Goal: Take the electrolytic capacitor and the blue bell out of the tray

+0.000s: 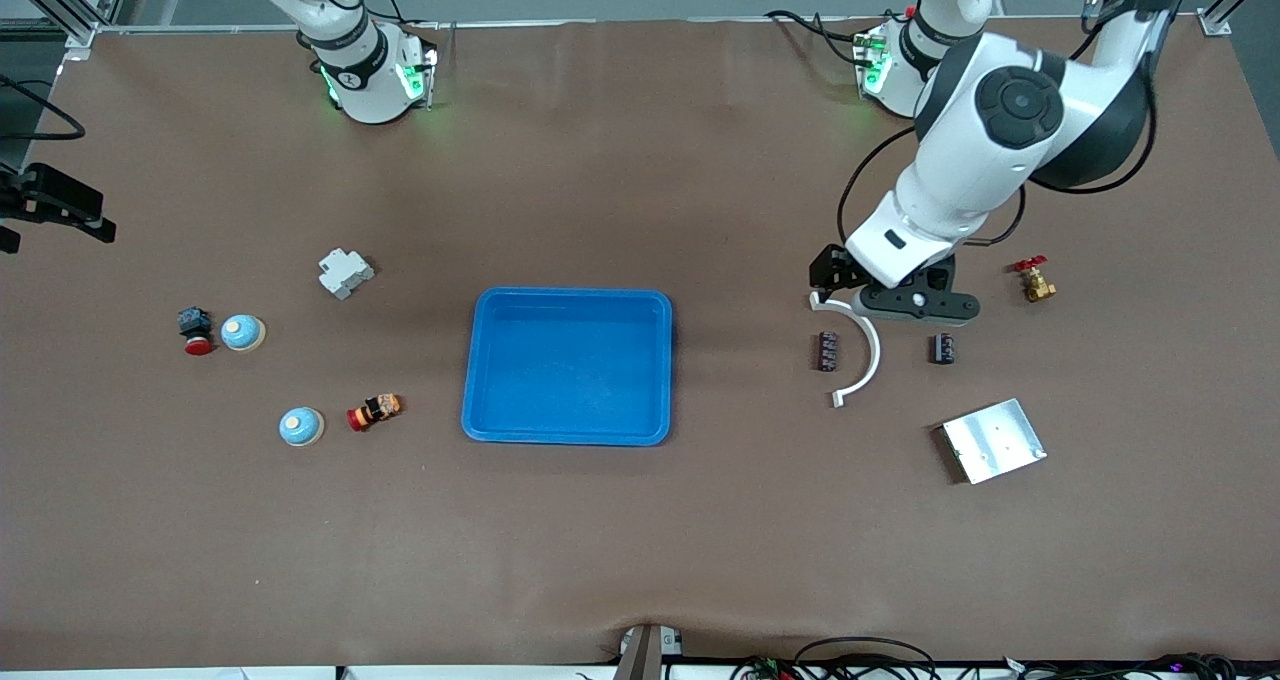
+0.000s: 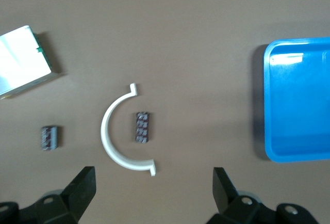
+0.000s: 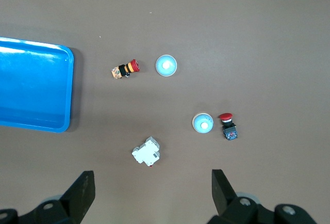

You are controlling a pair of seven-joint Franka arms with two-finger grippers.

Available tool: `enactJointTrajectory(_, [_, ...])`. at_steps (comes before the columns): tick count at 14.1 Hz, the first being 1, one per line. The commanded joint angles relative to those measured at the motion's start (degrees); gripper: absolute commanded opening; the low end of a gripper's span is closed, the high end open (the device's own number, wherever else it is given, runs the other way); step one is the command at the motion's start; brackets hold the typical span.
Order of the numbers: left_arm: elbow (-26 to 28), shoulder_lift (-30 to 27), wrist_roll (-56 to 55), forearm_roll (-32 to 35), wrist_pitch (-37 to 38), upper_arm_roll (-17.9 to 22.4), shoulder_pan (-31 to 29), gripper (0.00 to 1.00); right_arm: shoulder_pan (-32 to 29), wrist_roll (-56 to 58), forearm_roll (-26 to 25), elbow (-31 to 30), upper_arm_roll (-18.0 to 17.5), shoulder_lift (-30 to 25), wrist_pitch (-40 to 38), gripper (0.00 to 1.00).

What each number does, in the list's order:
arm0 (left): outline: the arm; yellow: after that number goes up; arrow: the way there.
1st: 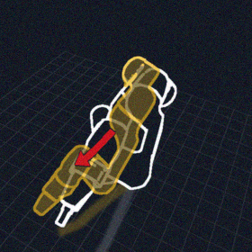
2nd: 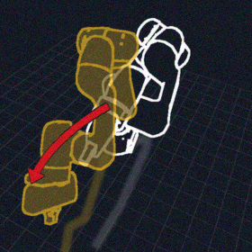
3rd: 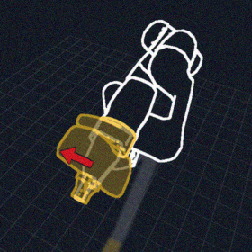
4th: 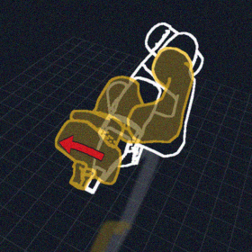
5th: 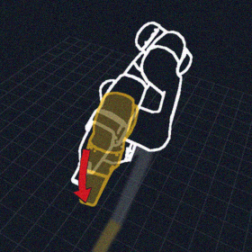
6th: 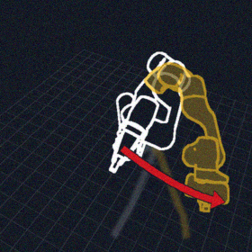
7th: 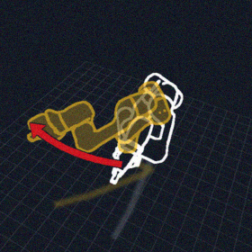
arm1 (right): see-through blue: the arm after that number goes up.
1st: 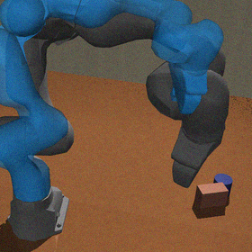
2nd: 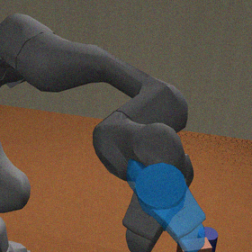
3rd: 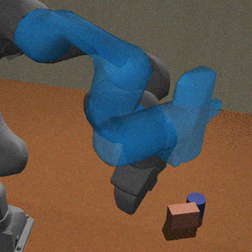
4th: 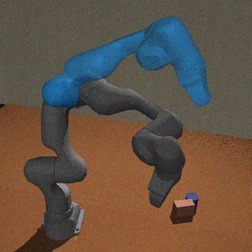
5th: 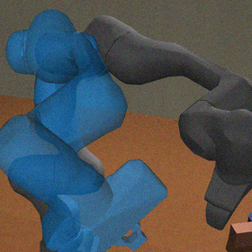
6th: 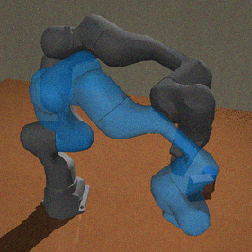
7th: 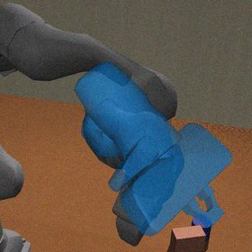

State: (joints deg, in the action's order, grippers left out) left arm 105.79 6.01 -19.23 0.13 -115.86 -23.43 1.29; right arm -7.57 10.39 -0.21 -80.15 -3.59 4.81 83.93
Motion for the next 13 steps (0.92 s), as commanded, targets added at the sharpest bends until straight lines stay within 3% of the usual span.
enactJointTrajectory(1, [-8.2,-0.5,0.8,1.2,11.0,0.2,-0.4,1.00,0.1,0.2,-0.7,-1.5,0.1,-1.6,0.4,1.00])
enactJointTrajectory(8, [-18.3,-0.6,2.4,1.7,20.3,0.5,-0.8,1.00,-0.2,0.2,-0.8,-0.9,0.2,-1.2,0.8,1.00])
enactJointTrajectory(13, [-19.7,-3.4,8.2,7.0,24.7,1.7,-1.1,1.00,-0.9,0.2,-0.8,-0.9,0.4,-1.2,0.7,1.00])
